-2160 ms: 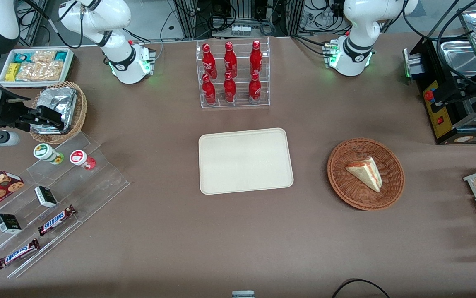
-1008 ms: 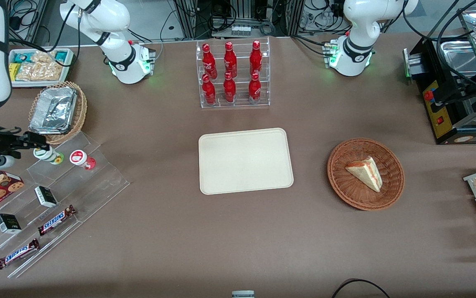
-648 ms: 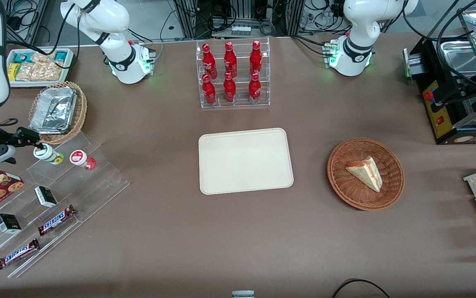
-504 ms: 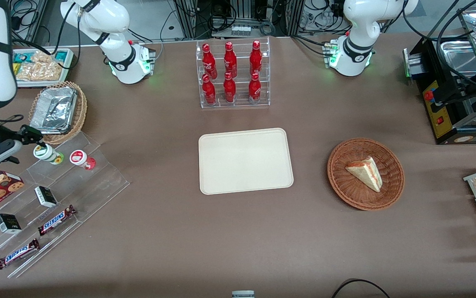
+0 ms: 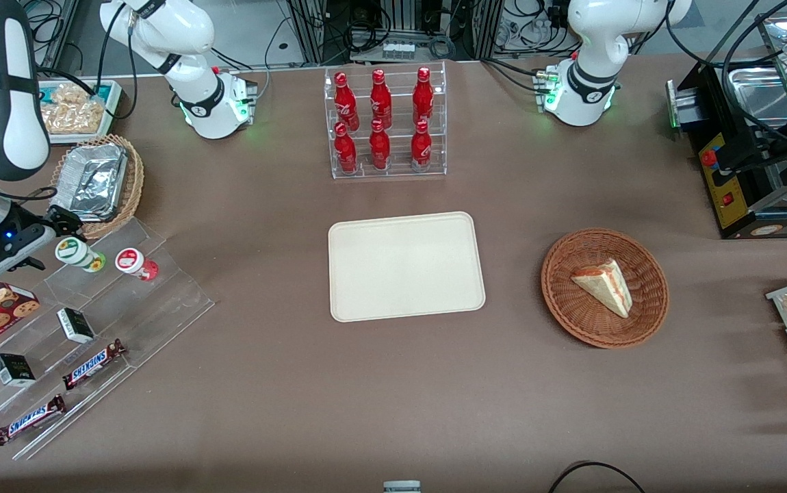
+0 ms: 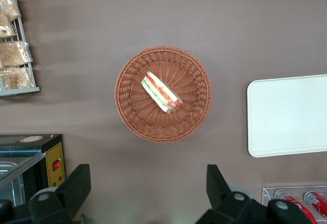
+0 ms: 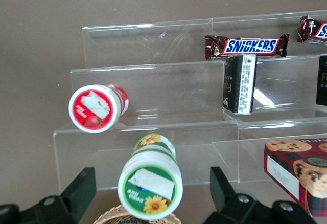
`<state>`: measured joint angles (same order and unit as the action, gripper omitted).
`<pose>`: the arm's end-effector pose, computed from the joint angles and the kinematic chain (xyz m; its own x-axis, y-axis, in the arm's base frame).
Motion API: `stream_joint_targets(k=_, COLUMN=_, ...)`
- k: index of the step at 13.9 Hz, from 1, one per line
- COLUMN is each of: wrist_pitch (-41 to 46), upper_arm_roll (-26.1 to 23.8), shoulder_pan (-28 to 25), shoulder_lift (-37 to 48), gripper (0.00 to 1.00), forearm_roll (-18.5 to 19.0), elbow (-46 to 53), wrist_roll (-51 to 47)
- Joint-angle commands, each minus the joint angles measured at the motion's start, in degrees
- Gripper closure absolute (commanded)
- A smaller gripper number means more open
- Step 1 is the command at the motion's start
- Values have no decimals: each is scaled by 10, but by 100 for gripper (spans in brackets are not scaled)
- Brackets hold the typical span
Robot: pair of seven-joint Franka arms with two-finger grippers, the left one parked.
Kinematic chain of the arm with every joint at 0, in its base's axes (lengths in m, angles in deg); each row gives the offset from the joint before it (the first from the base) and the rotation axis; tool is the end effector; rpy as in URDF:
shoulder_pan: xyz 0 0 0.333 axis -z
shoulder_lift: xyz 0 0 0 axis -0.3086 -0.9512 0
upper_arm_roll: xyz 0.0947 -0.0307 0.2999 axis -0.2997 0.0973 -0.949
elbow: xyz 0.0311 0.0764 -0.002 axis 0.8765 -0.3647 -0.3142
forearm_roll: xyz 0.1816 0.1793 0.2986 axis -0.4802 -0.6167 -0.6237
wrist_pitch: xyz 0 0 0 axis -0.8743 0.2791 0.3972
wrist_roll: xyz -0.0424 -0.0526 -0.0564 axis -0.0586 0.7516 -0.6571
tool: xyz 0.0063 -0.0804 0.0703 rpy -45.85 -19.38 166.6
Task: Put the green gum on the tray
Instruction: 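Lower the right gripper around the green gum tub and close it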
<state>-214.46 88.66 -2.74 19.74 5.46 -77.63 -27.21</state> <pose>0.5055 -0.1661 0.4027 0.7867 0.6162 0.0385 0.6159 -0.7876 0.0203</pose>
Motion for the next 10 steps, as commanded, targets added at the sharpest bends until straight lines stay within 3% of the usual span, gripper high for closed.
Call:
stream_joint_targets(k=1, wrist_pitch=-41, upper_arm_roll=0, shoulder_pan=4, shoulder_lift=-10, gripper=1, forearm_roll=-11, elbow=-16, wrist_roll=14)
stream_joint_targets(k=10, wrist_pitch=-47, upper_arm_roll=0, shoulder_pan=17, shoulder_lift=-7, gripper=1, forearm_roll=-11, elbow=-40, wrist_roll=17)
